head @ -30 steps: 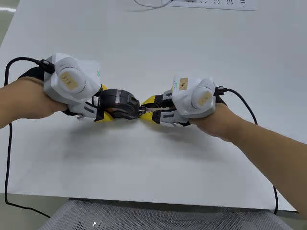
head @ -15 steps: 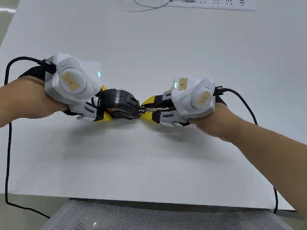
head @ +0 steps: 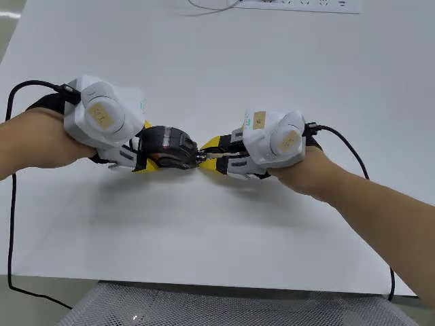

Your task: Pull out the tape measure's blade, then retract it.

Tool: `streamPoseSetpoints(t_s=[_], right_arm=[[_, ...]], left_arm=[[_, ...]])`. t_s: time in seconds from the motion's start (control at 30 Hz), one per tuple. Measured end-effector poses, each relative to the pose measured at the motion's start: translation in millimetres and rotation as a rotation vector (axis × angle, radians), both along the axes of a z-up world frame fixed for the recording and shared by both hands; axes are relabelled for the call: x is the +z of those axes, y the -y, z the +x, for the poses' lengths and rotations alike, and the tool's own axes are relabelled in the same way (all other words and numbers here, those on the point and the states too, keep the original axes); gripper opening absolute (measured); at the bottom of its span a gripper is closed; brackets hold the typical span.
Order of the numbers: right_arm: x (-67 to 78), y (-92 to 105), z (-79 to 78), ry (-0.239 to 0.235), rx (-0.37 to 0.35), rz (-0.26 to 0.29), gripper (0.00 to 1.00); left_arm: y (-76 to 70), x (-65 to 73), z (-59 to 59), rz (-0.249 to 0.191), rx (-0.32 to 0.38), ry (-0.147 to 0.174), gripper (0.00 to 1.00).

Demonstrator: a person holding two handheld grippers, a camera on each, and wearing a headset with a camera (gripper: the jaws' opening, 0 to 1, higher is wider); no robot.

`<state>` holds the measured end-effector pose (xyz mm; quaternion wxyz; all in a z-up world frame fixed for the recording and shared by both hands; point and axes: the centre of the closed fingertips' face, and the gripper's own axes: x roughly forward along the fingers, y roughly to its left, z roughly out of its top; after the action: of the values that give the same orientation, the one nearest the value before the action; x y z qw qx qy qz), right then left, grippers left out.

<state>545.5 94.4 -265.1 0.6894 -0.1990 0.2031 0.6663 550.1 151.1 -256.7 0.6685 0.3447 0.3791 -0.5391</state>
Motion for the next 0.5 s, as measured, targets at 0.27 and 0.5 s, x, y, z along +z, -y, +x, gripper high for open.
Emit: streamPoseSetpoints(t_s=[0.27,0.5], right_arm=[[0.0,1.4,-0.8,-0.001,0.001,-0.006,0.08],[2.4,2.3,-1.0,-0.003,-0.001,-0.002,0.08]], left_arm=[[0.4,-0.3,-0.3,-0.001,0.000,-0.001,0.28],[-0.9,-0.6,-1.0,-0.006,0.000,-0.006,0.28]])
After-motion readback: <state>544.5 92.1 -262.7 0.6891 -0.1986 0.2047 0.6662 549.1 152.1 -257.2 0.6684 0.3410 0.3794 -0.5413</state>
